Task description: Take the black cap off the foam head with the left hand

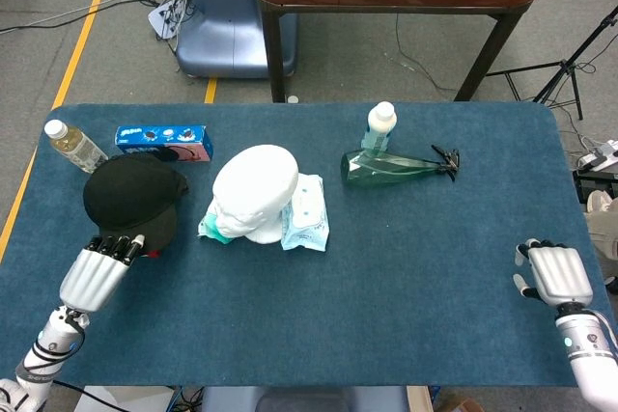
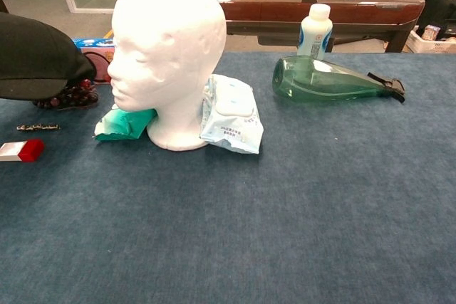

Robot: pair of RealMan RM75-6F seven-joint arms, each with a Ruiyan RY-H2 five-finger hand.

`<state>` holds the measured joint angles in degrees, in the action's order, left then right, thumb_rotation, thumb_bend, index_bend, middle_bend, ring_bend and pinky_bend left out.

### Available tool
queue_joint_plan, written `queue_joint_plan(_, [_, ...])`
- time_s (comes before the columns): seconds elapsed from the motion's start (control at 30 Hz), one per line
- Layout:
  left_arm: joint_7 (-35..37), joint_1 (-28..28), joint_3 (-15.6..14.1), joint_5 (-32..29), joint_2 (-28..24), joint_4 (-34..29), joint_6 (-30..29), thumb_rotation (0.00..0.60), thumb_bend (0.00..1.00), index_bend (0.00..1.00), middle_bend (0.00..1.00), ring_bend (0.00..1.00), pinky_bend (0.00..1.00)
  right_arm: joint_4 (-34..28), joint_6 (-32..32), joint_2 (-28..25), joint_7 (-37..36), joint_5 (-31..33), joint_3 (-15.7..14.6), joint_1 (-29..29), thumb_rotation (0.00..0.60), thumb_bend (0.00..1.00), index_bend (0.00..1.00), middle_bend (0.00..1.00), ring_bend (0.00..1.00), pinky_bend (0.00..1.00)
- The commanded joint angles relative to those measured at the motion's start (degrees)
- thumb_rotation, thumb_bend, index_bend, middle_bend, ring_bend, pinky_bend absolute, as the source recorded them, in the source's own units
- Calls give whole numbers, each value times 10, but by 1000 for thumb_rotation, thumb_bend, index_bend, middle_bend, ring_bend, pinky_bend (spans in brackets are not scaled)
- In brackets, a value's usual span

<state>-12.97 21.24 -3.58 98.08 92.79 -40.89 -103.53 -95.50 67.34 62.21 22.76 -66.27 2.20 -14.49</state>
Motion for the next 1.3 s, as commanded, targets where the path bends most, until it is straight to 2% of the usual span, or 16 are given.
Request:
queue_joint_plan(0.03, [-187,-27,-17,-34,-106,-250,107,600,344,165,612,641,775,0,0,0,0,0,0,0,600,332,487,386,341,398])
queue_joint_plan(0.1, [-231,-31,-16,-47,-127,-304,126,600,189,87,602,632,764,0,0,0,-1,0,0,0,600,331,487,385,341,398])
queue_joint_plan(0.2, [-282,-40,-12,-68,-147,-365,145,600,49,10,598,621,751,-1,1,-1,-1,0,0,0,600,332,487,385,341,398])
queue_joint_plan(0.33, [-301,-50,-3,-89,-164,-421,155,600,0,0,597,614,743,-1,1,-1,-2,-1,0,0,600,332,487,385,341,398])
queue_joint_plan(0.6, [-398,-81,5,-142,-199,-525,163,600,0,0,597,610,733,-1,1,0,0,-1,-1,0,600,332,487,385,341,398])
queue_joint_plan(0.83, [-376,-97,-2,-140,-223,-579,165,600,0,0,597,612,732,0,0,2,5,1,-2,-1,600,332,487,386,341,397])
queue_joint_plan(1.0, [-359,-107,-7,-108,-229,-587,149,600,0,0,597,619,732,-1,1,2,6,1,-2,-1,600,332,487,386,340,398])
queue_joint_plan(1.1, [-378,-118,1,-96,-224,-576,127,600,0,3,597,621,732,-2,3,1,3,-1,-2,0,600,332,487,385,341,398])
queue_joint_plan(1.13, [-377,-120,4,-94,-222,-572,122,600,0,31,597,620,732,-2,3,1,2,-1,-2,0,600,332,487,386,341,398])
queue_joint_plan(1.2, [-355,-123,13,-97,-218,-565,115,600,6,151,596,613,732,-2,3,1,1,-1,-2,0,600,332,487,386,341,398])
queue_joint_plan(1.23, [-332,-125,21,-104,-216,-560,113,600,38,228,592,595,728,-2,3,1,1,-2,-2,0,600,332,487,386,340,398])
queue_joint_plan(1.3, [-290,-128,35,-117,-212,-545,108,600,184,328,530,496,679,-2,3,1,1,-2,-2,0,600,332,487,385,341,398])
